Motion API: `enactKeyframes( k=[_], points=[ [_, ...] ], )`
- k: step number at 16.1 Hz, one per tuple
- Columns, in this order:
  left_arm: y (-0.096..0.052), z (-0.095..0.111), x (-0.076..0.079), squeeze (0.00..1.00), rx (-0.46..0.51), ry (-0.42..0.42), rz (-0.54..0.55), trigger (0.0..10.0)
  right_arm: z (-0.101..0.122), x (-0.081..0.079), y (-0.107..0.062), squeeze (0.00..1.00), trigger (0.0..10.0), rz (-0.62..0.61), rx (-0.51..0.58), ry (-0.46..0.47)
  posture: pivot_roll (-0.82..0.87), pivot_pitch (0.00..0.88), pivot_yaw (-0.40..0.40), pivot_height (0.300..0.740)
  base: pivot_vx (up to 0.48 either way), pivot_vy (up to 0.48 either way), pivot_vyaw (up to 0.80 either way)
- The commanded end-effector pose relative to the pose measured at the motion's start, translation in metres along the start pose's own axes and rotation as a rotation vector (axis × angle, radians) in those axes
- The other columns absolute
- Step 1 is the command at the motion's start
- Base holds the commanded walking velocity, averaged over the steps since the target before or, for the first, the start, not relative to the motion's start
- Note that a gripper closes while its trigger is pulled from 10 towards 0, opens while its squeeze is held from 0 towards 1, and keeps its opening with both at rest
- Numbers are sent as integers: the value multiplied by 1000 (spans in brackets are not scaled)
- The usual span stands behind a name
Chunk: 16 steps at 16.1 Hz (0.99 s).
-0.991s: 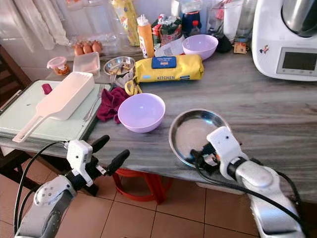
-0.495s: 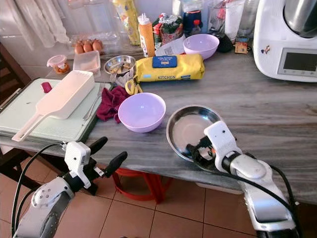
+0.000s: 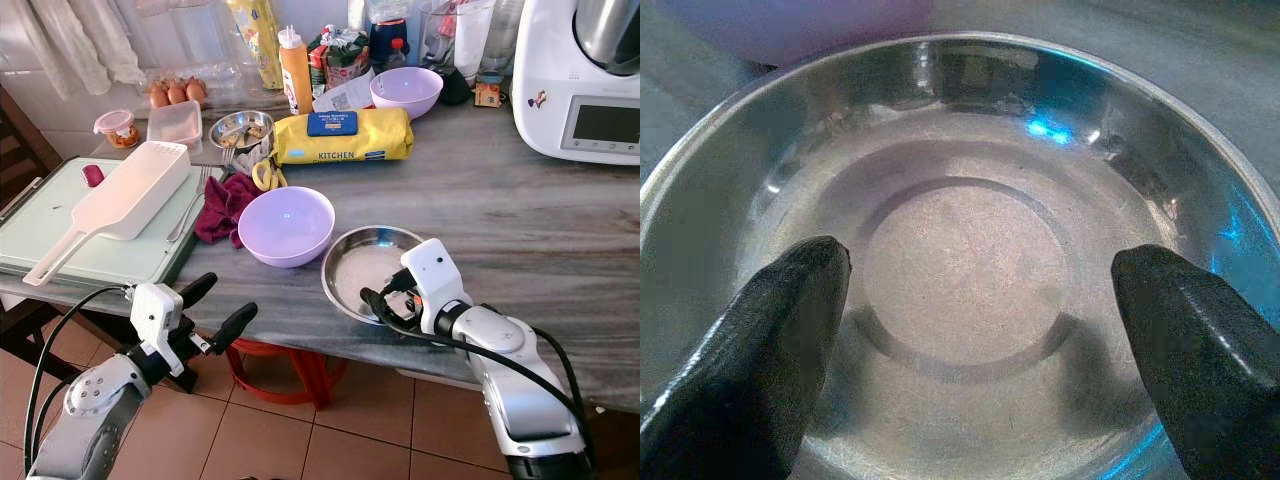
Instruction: Setting the table
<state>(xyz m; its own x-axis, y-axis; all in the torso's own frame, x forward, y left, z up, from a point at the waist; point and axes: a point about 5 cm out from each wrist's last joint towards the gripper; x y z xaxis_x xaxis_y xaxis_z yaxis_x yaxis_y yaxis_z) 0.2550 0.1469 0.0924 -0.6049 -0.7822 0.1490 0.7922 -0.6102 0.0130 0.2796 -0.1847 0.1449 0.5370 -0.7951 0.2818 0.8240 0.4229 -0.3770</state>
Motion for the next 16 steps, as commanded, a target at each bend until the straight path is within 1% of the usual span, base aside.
enactKeyframes(
  k=[1, 3, 10, 12, 14, 15, 16],
  points=[
    [-1, 1, -5, 0, 0, 13, 24, 10000, 3, -2, 1, 796, 10000, 20, 11, 24, -114, 99, 123, 740, 0, 0, 0],
    [0, 1, -5, 0, 2, 14, 23, 10000, 5, -6, 3, 784, 10000, 39, 12, 10, -115, 98, 124, 740, 0, 0, 0],
    [3, 1, -7, 0, 1, 20, 24, 10000, 18, -17, 16, 761, 10000, 94, 67, 25, -113, 93, 126, 740, 0, 0, 0],
    [3, 1, -7, 0, 2, 21, 25, 10000, 21, -14, 16, 757, 10000, 76, 79, 12, -111, 90, 125, 740, 0, 0, 0],
    [3, 1, -7, 0, 4, 22, 31, 10000, 24, -8, 11, 757, 10000, 37, 103, -6, -112, 87, 124, 740, 0, 0, 0],
    [2, 2, -8, 0, 11, 24, 40, 10000, 34, -3, 3, 545, 10000, 1, 178, -11, -112, 86, 124, 740, 0, 0, 0],
    [2, 2, -9, 0, 15, 25, 44, 10000, 38, -1, 0, 341, 10000, -14, 209, -10, -114, 84, 124, 740, 0, 0, 0]
  ],
)
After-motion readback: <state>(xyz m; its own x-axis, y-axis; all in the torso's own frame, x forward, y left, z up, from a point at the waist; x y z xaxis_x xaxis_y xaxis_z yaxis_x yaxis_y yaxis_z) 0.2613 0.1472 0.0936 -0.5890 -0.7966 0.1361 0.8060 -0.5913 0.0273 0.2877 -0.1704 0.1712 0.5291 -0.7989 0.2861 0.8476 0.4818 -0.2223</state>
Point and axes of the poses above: a point about 5 cm out from each wrist's last joint towards the gripper, its own y axis pointing out of the wrist towards the gripper, its own z axis along the axis of the wrist's last joint, x = y × z, and after that the axes turned 7 degrees about -y, right-handed
